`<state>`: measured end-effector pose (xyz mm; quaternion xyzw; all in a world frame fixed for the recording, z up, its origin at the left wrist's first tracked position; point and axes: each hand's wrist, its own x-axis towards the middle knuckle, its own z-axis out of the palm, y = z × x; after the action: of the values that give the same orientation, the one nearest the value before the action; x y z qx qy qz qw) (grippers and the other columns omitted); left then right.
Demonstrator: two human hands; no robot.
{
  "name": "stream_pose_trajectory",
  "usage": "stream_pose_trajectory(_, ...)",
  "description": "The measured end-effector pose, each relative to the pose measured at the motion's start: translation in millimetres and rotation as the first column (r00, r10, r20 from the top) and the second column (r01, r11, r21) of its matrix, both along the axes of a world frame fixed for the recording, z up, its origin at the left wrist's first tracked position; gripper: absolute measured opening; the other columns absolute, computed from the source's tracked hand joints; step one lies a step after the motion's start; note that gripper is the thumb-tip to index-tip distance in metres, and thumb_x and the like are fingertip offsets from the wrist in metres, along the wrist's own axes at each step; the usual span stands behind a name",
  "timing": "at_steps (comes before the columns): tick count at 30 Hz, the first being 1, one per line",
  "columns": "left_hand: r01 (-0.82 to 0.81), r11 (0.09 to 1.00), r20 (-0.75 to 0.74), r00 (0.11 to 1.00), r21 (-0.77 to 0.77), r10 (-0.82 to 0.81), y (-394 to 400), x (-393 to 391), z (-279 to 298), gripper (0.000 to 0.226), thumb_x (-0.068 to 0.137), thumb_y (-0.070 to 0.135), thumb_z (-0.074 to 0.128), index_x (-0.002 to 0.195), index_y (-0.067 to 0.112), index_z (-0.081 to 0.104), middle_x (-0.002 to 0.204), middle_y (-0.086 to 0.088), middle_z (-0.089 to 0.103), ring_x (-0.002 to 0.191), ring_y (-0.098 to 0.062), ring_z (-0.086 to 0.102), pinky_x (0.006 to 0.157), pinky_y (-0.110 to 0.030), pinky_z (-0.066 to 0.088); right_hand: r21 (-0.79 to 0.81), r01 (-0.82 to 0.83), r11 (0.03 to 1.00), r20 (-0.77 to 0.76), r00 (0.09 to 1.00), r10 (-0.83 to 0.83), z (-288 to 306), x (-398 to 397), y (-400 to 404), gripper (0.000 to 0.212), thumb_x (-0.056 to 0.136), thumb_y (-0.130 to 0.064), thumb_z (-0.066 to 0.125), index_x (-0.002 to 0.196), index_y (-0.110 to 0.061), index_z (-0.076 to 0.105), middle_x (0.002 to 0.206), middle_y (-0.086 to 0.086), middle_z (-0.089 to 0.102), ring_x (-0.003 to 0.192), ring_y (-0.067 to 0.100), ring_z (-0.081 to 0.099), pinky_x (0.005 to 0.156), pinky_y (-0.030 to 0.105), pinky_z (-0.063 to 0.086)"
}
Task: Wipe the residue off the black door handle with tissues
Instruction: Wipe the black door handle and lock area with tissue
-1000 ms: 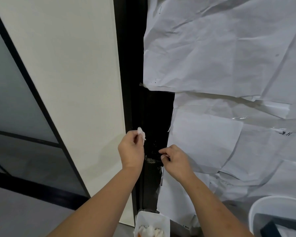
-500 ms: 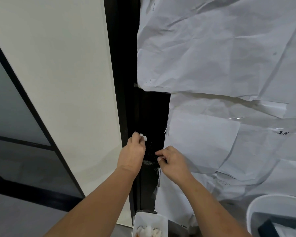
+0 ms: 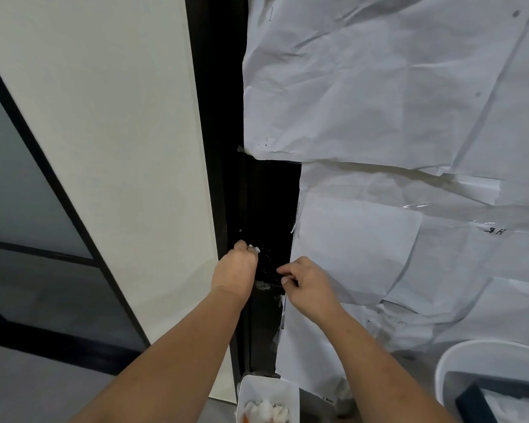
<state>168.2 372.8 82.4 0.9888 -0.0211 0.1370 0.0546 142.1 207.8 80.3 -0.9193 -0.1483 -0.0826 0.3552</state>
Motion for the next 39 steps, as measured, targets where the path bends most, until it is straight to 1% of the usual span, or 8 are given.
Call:
stream_pose_trajectory(8, -0.108, 0.941, -0.079, 0.993, -0.322, 0.087, 0.7, -21.2, -30.5, 0.013, 0.097, 0.010, 0.050, 0.105, 0.008, 0.059, 0.086, -0.006, 0.059, 0.070, -0.021, 0.059, 0.058, -0.023, 0.038, -0.006, 0.012, 1.000, -0.001, 1.000, -0.012, -1.2, 0.7, 0.6, 0.026, 0.092, -0.014, 0.055, 0.114, -0.019, 0.067, 0.102, -0.004, 0.054, 0.087, 0.008, 0.054, 0.073, 0.007, 0.040)
stream_pose_trajectory(11, -0.188, 0.777, -0.127, 0.982, -0.601, 0.139, 7.8, -18.2, -45.7, 0.013, 0.096, 0.012, 0.049, 0.098, 0.008, 0.061, 0.080, -0.006, 0.064, 0.072, -0.023, 0.062, 0.062, -0.033, 0.050, -0.002, 0.012, 1.000, 0.005, 1.000, -0.012, -1.9, 1.7, 1.2, 0.025, 0.091, -0.013, 0.055, 0.112, -0.019, 0.067, 0.100, -0.004, 0.054, 0.086, 0.009, 0.055, 0.073, 0.009, 0.041)
stream_pose_trajectory(13, -0.286, 0.499, -0.235, 0.958, -0.818, 0.165, 6.3, -17.7, -50.6, 0.013, 0.096, 0.010, 0.049, 0.099, 0.005, 0.061, 0.089, -0.010, 0.067, 0.077, -0.027, 0.067, 0.070, -0.041, 0.059, -0.012, 0.017, 1.000, 0.011, 1.000, -0.017, -2.9, 2.7, 1.9, 0.025, 0.091, -0.013, 0.055, 0.112, -0.019, 0.067, 0.101, -0.004, 0.055, 0.086, 0.009, 0.055, 0.072, 0.009, 0.041)
stream_pose_trajectory(16, -0.439, -0.303, -0.485, 0.869, -0.846, 0.097, -4.7, -17.3, -46.5, 0.013, 0.094, -0.002, 0.050, 0.104, 0.000, 0.059, 0.096, -0.018, 0.067, 0.079, -0.029, 0.068, 0.070, -0.040, 0.060, -0.030, 0.021, 0.999, 0.029, 0.999, -0.020, -3.4, 2.5, 2.9, 0.025, 0.092, -0.014, 0.054, 0.112, -0.019, 0.068, 0.101, -0.002, 0.056, 0.086, 0.009, 0.055, 0.073, 0.012, 0.043)
stream_pose_trajectory(17, -0.426, -0.478, -0.508, 0.860, -0.768, 0.050, -6.2, -15.0, -44.2, 0.015, 0.095, -0.003, 0.051, 0.108, 0.000, 0.058, 0.096, -0.018, 0.066, 0.079, -0.026, 0.066, 0.072, -0.037, 0.058, -0.037, 0.019, 0.999, 0.035, 0.999, -0.017, -3.3, 2.3, 2.7, 0.025, 0.092, -0.015, 0.054, 0.113, -0.019, 0.067, 0.102, -0.002, 0.056, 0.086, 0.009, 0.055, 0.073, 0.012, 0.042)
stream_pose_trajectory(20, -0.370, -0.710, -0.537, 0.843, -0.600, 0.015, -9.8, -5.5, -40.0, 0.026, 0.096, -0.004, 0.051, 0.122, -0.001, 0.054, 0.102, -0.017, 0.060, 0.076, -0.021, 0.060, 0.082, -0.033, 0.051, -0.045, 0.008, 0.999, 0.038, 0.999, -0.007, -2.6, 2.1, 1.2, 0.025, 0.092, -0.015, 0.054, 0.114, -0.019, 0.067, 0.103, -0.001, 0.056, 0.087, 0.009, 0.054, 0.069, 0.006, 0.038)
stream_pose_trajectory(34, -0.301, -0.846, -0.557, 0.830, -0.439, -0.006, -25.1, 27.9, -34.7, 0.034, 0.095, 0.009, 0.059, 0.129, 0.001, 0.057, 0.083, -0.006, 0.060, 0.074, -0.016, 0.060, 0.083, -0.025, 0.048, -0.044, -0.049, 0.998, 0.032, 0.998, 0.051, -2.1, 1.3, -4.0, 0.025, 0.092, -0.015, 0.056, 0.113, -0.019, 0.067, 0.102, -0.004, 0.054, 0.085, 0.004, 0.049, 0.070, 0.001, 0.037)
stream_pose_trajectory(39, -0.250, -0.775, -0.490, 0.868, -0.580, 0.086, -27.4, 9.7, -15.3, 0.024, 0.092, 0.008, 0.064, 0.115, 0.002, 0.062, 0.102, -0.013, 0.065, 0.078, -0.022, 0.065, 0.051, -0.027, 0.053, -0.052, -0.043, 0.998, 0.026, 0.999, 0.044, -1.2, 0.1, -2.8, 0.025, 0.092, -0.016, 0.056, 0.114, -0.020, 0.067, 0.102, -0.005, 0.053, 0.088, 0.006, 0.050, 0.070, 0.004, 0.038)
